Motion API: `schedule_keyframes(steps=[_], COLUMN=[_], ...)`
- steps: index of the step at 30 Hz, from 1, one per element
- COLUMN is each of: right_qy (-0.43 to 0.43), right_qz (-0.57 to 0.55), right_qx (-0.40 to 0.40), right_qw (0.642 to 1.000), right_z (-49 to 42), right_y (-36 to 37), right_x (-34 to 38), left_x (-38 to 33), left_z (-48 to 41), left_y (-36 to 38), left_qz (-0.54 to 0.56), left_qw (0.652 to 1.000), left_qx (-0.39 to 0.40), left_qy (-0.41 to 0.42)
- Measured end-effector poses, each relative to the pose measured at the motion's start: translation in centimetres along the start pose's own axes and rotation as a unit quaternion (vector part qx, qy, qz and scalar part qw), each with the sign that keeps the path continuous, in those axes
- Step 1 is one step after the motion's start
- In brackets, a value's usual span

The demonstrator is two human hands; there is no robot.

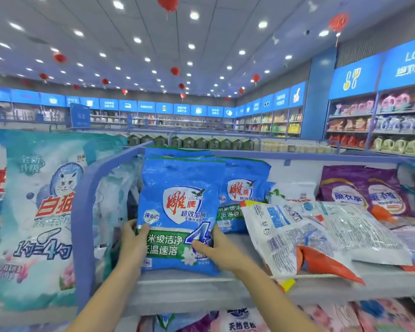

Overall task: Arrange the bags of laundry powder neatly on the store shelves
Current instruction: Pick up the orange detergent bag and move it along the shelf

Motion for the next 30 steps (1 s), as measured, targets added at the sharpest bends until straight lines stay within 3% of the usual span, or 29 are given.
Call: schedule_keyframes(steps=[3,5,7,9,12,15,18,21,25,27,30], right_qy=[-0.02,-0.037,-0.058,-0.048,0.109,0.268,0.301,0.222,0.15,0.103,0.02], right_qz=[-0.03,0.015,0.108,0.271,0.487,0.527,0.56,0.565,0.544,0.458,0.239], right_qx=[-0.003,-0.023,-0.096,-0.194,-0.221,-0.148,-0.141,-0.175,-0.197,-0.264,-0.324], right_qw=[0.999,0.999,0.988,0.942,0.838,0.793,0.759,0.775,0.802,0.842,0.915], right_z=[0.4,1.9,4.1,6.6,7.7,7.3,5.5,4.5,5.1,5.7,7.0], right_y=[-0.1,-1.7,-4.7,-8.0,-11.4,-11.8,-11.2,-11.5,-14.0,-16.7,-21.2], right_x=[0.2,0.8,1.4,2.1,0.6,-2.3,-3.8,-2.5,-1.9,-1.8,-1.3], left_x=[-0.1,-0.1,-0.8,-0.9,-1.1,-1.1,-1.4,-2.1,-2.2,-2.4,-3.5], left_z=[0.0,0.3,0.8,0.8,1.5,3.3,6.2,8.9,10.7,11.7,13.1], left_y=[-0.2,-0.1,0.1,0.0,0.1,1.5,3.8,5.1,5.7,5.8,6.8], left_qz=[-0.031,-0.051,-0.075,-0.113,-0.192,-0.279,-0.336,-0.365,-0.343,-0.34,-0.32], left_qw=[0.999,0.998,0.997,0.993,0.981,0.959,0.937,0.92,0.924,0.922,0.919], left_qx=[-0.026,-0.038,-0.036,-0.033,-0.028,-0.015,-0.019,-0.063,-0.046,-0.045,-0.042], left_qy=[0.003,0.003,0.01,0.012,0.023,0.048,0.095,0.13,0.161,0.179,0.226])
Point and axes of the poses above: each hand's wrist, its own z-axis away from the middle knuckle, its own y-axis out of the palm, x = y × z, the point moved 7 cm from there along -z, towards the middle knuckle, and after that the axes turned 13 degrees about x, right-handed, at the moved point
